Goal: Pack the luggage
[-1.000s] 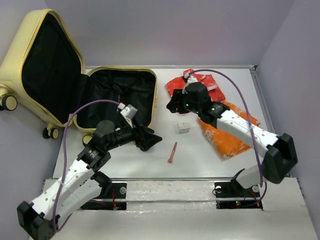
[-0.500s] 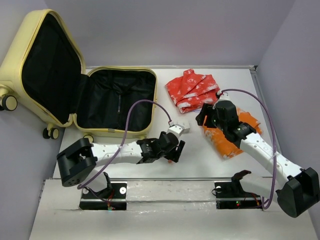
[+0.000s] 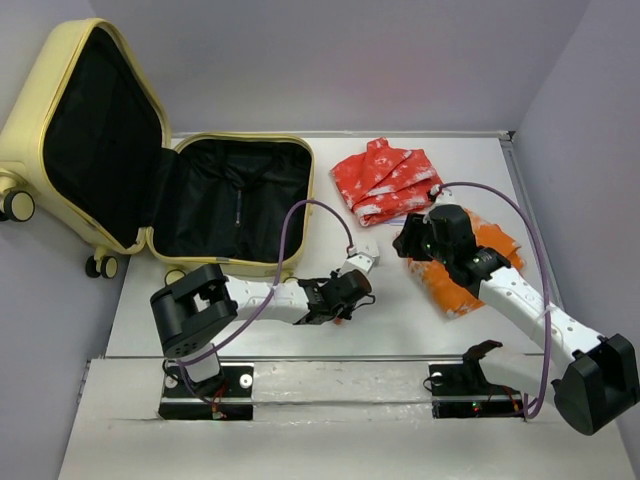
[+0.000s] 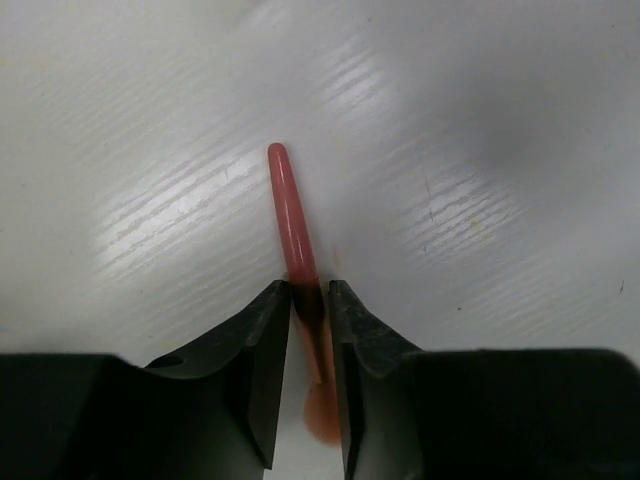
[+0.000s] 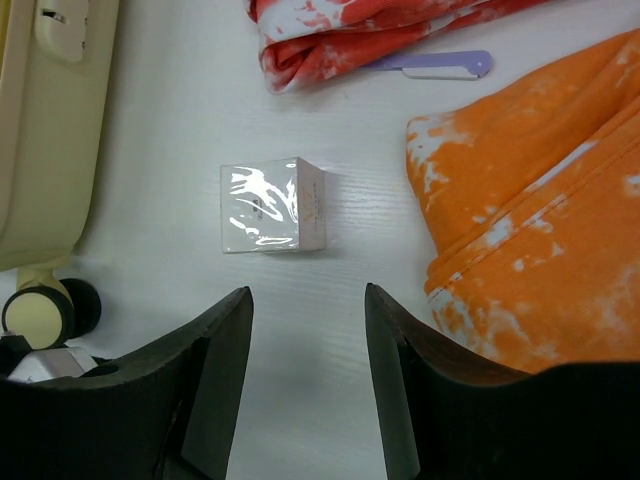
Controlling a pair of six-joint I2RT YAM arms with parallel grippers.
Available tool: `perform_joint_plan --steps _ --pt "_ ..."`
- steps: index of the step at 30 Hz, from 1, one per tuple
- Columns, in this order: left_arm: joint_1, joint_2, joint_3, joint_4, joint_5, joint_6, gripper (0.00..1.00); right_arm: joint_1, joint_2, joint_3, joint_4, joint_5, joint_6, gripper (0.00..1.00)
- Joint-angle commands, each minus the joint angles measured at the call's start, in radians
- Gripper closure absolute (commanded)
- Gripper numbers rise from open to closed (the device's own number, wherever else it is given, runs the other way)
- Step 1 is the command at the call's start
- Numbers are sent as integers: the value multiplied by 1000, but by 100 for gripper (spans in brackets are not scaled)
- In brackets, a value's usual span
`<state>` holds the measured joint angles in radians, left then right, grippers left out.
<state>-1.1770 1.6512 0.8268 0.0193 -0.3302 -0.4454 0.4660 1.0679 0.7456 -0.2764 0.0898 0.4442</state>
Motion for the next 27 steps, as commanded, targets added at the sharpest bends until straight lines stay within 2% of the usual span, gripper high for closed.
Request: perform_joint_plan --steps 1,3,4,7,13,16,17,21,23,25,27 --pt "-4 42 29 16 -27 11 74 2 7 6 37 -53 -24 41" --pt "-4 47 28 16 -46 7 85 2 23 12 49 -79 -39 38" --pt "-4 30 22 21 -53 4 94 2 44 15 52 -132 -54 38" --pt "-4 -26 15 21 -84 -1 94 2 89 28 57 -186 -73 34" --pt "31 -333 5 -18 -151 -3 94 71 174 55 69 -164 -97 20" --pt "118 -508 -8 -62 -165 -1 94 100 233 87 80 -144 -101 16" --pt "184 -590 -18 -79 -170 7 92 115 251 95 82 -140 -102 16" --pt "341 -708 0 -133 -170 5 85 138 349 146 89 -127 -108 13" --pt "365 -711 41 -183 -222 -13 80 151 417 184 76 -104 -116 13" --pt "433 -697 58 -197 -297 -1 80 160 454 218 54 -50 -113 13" --pt "502 -657 74 -184 -262 -9 73 160 494 235 52 -26 -110 13"
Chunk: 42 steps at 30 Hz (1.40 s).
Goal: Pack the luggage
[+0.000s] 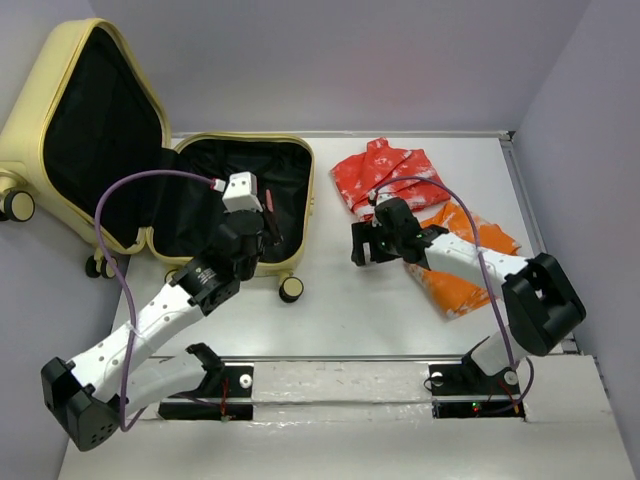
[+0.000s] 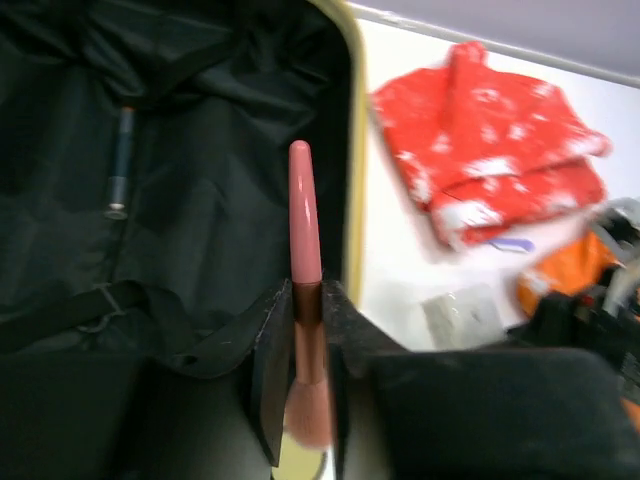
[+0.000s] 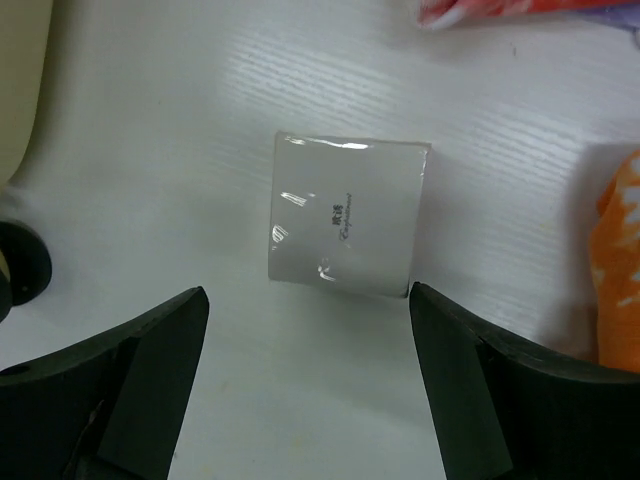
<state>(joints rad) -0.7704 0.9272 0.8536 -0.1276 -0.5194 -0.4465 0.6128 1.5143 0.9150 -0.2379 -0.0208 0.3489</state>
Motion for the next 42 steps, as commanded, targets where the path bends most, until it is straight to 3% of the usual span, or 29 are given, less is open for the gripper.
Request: perform_joint_plan --steps 1,2,4,6,11,12,15,22,29,31,32,33,36,39,42 --pt "159 77 42 -20 -9 -18 67 13 58 73 14 94 -14 13" --pt "186 91 38 12 1 -26 41 13 69 87 12 99 -13 15" --pt "255 122 25 39 74 -41 13 13 104 97 12 108 -11 19" --pt "272 116 1 84 122 -50 1 13 127 114 9 117 -14 21" --pt "273 36 -39 117 179 -46 1 13 190 151 -6 159 -24 36" --pt "272 19 -45 117 211 -44 1 22 188 157 -11 168 -24 52" --pt "272 -54 -73 121 322 -40 1 57 135 168 -11 202 -21 64" --pt "270 -228 -113 102 489 2 1 220 66 327 -8 170 -28 66" --pt "270 -381 -83 -1 440 63 1 315 259 675 2 110 -30 66" --pt "270 -409 -88 -9 427 69 1 324 348 790 5 76 -10 61" --pt "270 -410 -94 -10 427 74 1 324 380 867 -3 62 -4 52" --pt "270 -409 -96 -12 435 75 1 324 409 907 -50 61 1 32" --pt "270 -393 -100 -11 501 69 1 324 457 928 -119 158 2 15" --pt "270 -387 -134 43 635 36 1 276 347 816 -104 257 45 14" --pt "270 -366 -184 147 764 -7 1 167 166 589 -60 272 122 14"
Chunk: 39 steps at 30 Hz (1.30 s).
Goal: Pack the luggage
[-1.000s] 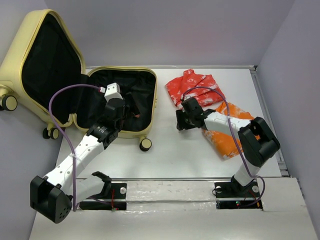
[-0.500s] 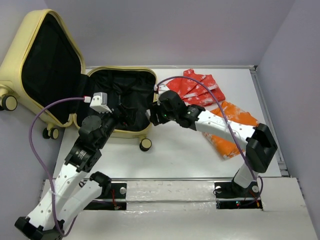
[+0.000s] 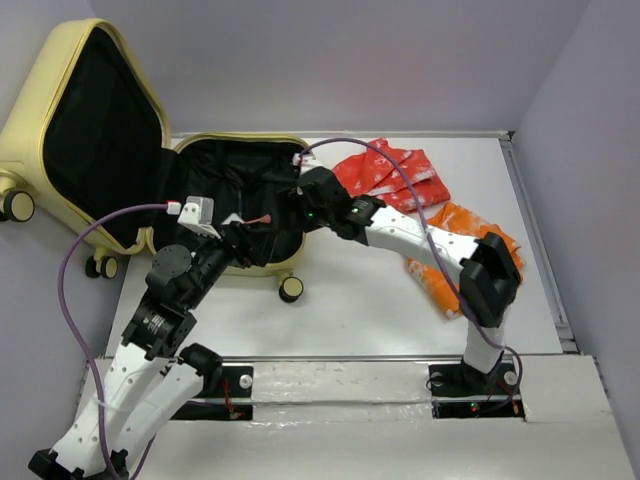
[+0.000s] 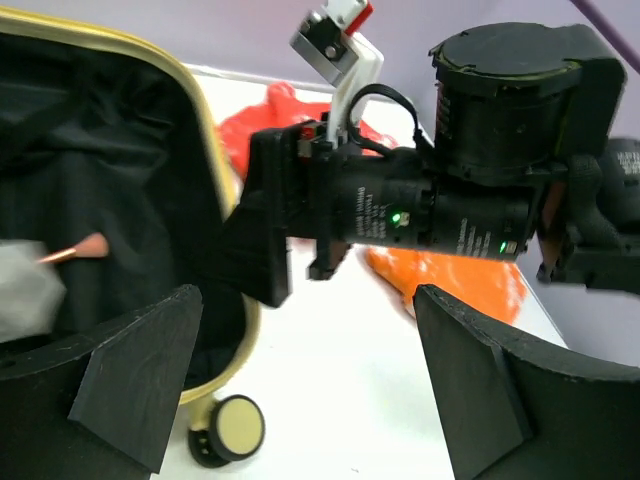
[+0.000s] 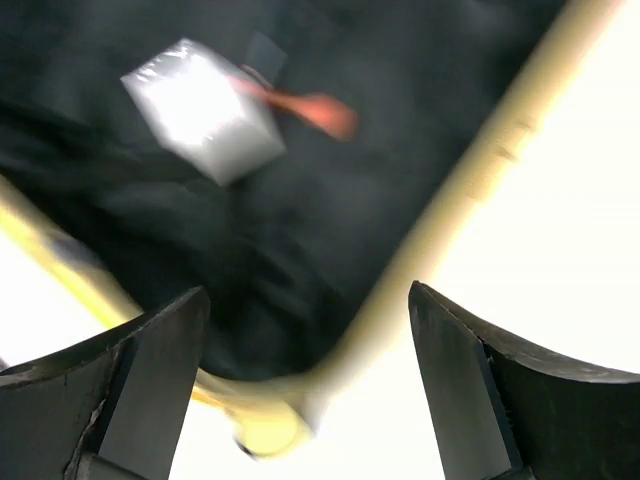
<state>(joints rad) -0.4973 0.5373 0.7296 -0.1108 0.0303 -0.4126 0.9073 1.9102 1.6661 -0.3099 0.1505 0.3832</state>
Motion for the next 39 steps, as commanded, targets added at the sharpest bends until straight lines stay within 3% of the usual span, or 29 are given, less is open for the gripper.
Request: perform_joint_plan --steps 1,4,7,9,10,12,15,18,28,31,39 --pt "-4 35 -71 187 245 -69 1 -157 -282 -289 18 131 126 14" --pt "-15 96 -117 305 362 -136 1 -318 -511 -548 15 260 210 14" --pt "-76 133 -157 412 384 -170 1 -444 -762 -728 -30 328 311 8" --pt "-197 185 -154 439 318 -180 1 -610 -917 -872 -82 354 345 5" --pt "-248 208 -144 442 291 -173 1 -669 -918 -903 -107 347 361 4" --pt "-376 287 -115 453 223 -155 1 -757 -1034 -968 -174 378 384 3" --pt "-476 389 -93 474 189 -143 1 -872 -1122 -991 -244 460 408 0" --pt "-521 473 -79 484 145 -132 1 -971 -1128 -1025 -290 500 425 0" --pt "-561 644 -50 531 128 -111 1 -1240 -981 -1085 -213 167 372 0" --pt "-567 674 -47 548 129 -109 1 -1256 -920 -1095 -158 -10 340 0" --pt "-566 774 -7 559 99 -103 1 -1334 -742 -1200 -22 -135 410 3"
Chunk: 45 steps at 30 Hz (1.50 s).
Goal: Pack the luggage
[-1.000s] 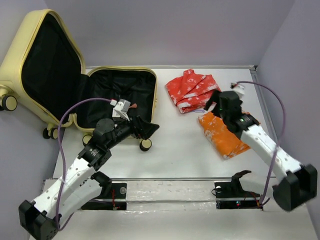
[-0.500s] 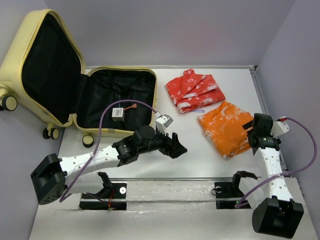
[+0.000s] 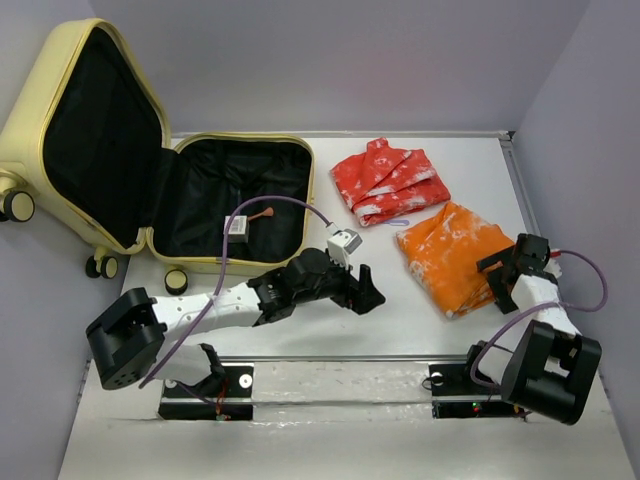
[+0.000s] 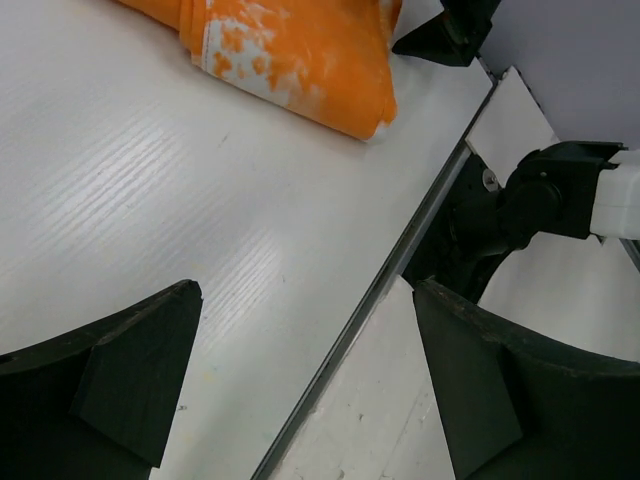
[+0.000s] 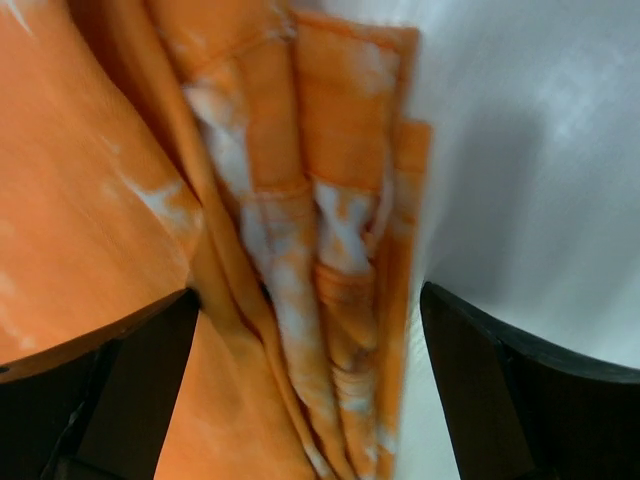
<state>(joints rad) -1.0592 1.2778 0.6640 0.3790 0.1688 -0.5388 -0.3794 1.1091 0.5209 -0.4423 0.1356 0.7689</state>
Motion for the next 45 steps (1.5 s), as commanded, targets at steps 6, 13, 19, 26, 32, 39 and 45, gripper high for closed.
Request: perform_joint_plan --steps 6,13,19,26,32,39,45 --pt "-2 147 140 40 -78 39 1 -108 192 -78 221 -222 38 30" --pt "22 294 276 -23 -103 49 1 -127 228 22 214 -149 -94 63" --pt "74 503 482 -112 -51 77 1 -127 324 86 240 -200 -181 79" --pt "103 721 710 -190 -43 109 1 -127 270 59 270 -215 -198 80" --pt "130 870 884 -210 83 109 1 -127 265 56 287 -243 -212 80" --pt "133 971 990 -227 156 103 1 -118 270 62 297 -252 -214 80" --pt "117 1040 1000 -235 106 91 4 -108 244 34 315 -281 -201 80"
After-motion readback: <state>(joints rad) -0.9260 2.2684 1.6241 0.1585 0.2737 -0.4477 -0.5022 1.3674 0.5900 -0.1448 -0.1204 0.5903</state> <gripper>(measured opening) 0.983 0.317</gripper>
